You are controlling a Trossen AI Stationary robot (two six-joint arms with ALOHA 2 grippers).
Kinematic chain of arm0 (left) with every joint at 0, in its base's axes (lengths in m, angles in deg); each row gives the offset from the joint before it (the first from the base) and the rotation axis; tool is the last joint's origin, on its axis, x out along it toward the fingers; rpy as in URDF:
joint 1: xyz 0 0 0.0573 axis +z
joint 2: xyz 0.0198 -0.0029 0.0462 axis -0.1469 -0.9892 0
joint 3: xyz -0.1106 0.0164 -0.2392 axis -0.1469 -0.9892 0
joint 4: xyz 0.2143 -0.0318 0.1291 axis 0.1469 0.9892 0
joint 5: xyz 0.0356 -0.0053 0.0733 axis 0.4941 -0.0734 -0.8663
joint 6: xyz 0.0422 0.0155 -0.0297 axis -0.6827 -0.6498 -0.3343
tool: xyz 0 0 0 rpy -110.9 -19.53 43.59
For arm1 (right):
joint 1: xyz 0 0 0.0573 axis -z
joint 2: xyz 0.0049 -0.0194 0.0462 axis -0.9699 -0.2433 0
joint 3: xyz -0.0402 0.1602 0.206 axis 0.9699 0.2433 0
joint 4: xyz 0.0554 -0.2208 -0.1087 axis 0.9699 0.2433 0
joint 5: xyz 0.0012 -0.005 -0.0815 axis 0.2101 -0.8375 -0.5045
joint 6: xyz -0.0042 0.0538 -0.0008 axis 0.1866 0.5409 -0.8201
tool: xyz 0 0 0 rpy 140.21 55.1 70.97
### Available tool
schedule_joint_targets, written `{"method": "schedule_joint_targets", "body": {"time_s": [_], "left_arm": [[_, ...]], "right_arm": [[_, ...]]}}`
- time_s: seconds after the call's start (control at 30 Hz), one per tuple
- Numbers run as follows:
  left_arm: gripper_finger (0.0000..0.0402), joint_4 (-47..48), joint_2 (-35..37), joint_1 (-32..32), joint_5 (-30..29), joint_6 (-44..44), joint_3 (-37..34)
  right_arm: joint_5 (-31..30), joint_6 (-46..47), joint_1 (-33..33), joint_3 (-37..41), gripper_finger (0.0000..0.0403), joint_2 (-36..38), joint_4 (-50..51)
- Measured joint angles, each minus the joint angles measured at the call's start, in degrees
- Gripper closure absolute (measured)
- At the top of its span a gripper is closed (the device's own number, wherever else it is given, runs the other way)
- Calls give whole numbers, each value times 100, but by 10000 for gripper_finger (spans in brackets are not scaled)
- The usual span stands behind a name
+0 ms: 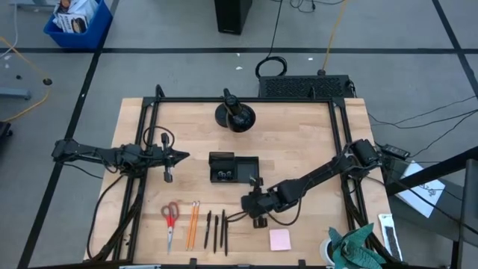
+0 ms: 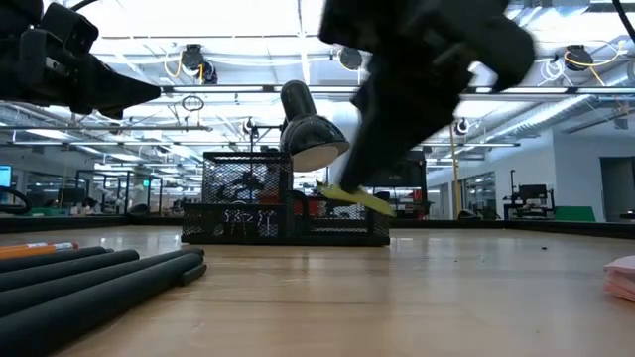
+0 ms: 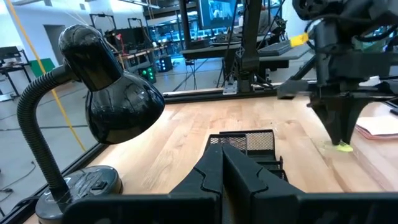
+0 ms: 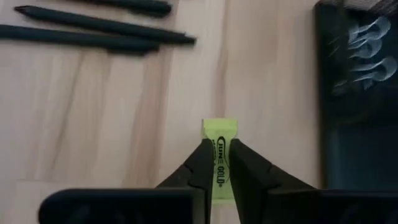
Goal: Pick and place office supplies into organizer
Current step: Put the yellow eraser into the black desk organizer
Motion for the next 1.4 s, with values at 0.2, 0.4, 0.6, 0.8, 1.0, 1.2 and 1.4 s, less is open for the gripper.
{"method": "schedule_joint_targets", "body": {"time_s": [0.2, 0.4, 0.6, 0.8, 1.0, 1.2, 1.4], "left_arm": [[396, 4, -2, 0, 0, -18, -2], [396, 0, -2, -1, 0, -39, -2], [396, 2, -4, 0, -31, -46, -1], [396, 0, -3, 0, -199, -54, 0], [396, 5, -3, 1, -199, -51, 0], [396, 5, -2, 0, -199, -48, -2], [396, 3, -4, 1, -198, -46, -2]], "right_arm": [[-255, -784, 225, -286, 375, 13, -395], [-112, -1372, 649, -304, 376, 15, -1042], [-8, -1733, 1021, -304, 377, 15, -1216], [-13, -1880, 1215, -308, 377, 17, -1353], [175, -1697, 1108, -308, 376, 21, -1284], [623, -2039, 821, -297, 350, -513, -1703], [596, -2125, 810, -524, 278, -1250, -2137]]}}
